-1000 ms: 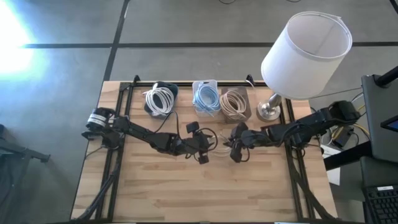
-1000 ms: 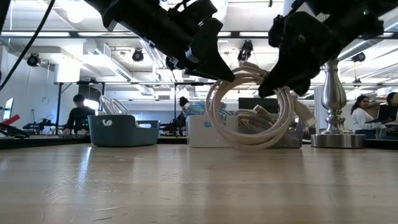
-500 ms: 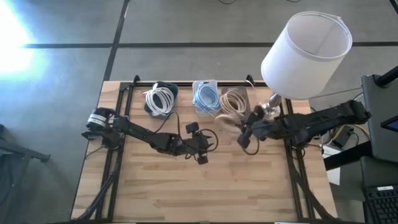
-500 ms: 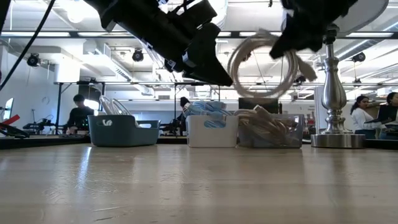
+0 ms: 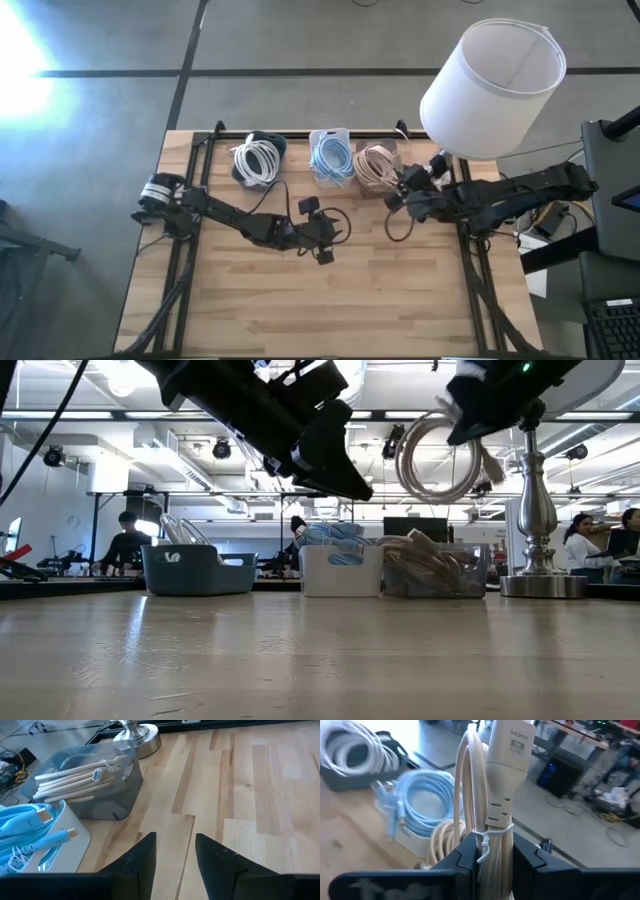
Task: Sort HDMI cables
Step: Put the brown HDMI cable into the black bin
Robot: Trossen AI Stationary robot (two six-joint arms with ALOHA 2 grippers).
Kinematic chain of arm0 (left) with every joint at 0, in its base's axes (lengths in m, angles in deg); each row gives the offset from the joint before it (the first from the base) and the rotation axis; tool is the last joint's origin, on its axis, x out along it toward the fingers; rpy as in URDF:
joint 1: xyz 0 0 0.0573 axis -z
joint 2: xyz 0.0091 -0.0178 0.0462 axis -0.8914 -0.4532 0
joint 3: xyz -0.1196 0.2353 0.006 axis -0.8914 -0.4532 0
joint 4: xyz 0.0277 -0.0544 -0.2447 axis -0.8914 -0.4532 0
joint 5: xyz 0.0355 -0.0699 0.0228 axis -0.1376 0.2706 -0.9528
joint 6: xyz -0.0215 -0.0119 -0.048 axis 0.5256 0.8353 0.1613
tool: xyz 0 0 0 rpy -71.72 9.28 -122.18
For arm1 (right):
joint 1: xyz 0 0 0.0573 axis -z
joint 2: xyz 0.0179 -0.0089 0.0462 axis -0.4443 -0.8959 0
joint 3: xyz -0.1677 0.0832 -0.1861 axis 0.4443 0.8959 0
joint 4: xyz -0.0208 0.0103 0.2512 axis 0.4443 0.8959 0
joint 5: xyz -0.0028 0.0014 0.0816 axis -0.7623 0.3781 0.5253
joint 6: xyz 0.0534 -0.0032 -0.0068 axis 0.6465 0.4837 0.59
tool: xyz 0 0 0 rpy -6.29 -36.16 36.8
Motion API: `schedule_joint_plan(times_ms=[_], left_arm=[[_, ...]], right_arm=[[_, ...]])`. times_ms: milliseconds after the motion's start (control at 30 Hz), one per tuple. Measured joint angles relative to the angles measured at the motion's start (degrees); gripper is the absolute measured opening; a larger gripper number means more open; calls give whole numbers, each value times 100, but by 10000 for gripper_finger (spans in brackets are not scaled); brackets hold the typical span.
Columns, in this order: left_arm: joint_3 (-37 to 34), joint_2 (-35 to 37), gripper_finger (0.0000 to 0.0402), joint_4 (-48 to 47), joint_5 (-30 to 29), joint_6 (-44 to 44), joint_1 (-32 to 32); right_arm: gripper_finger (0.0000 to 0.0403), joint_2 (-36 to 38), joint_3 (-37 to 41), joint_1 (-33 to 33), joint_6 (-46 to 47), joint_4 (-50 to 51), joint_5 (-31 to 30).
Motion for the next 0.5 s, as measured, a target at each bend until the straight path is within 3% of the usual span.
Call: schedule_joint_plan(times_ms=[267,500], left_arm=[[0,-1,140,4,1,6,-2],[0,-1,140,-44,1,81,-4]], right_arm=[[68,-1137,84,496,28,-35,-941],[68,-2121,-58,942,152,-57,-622]])
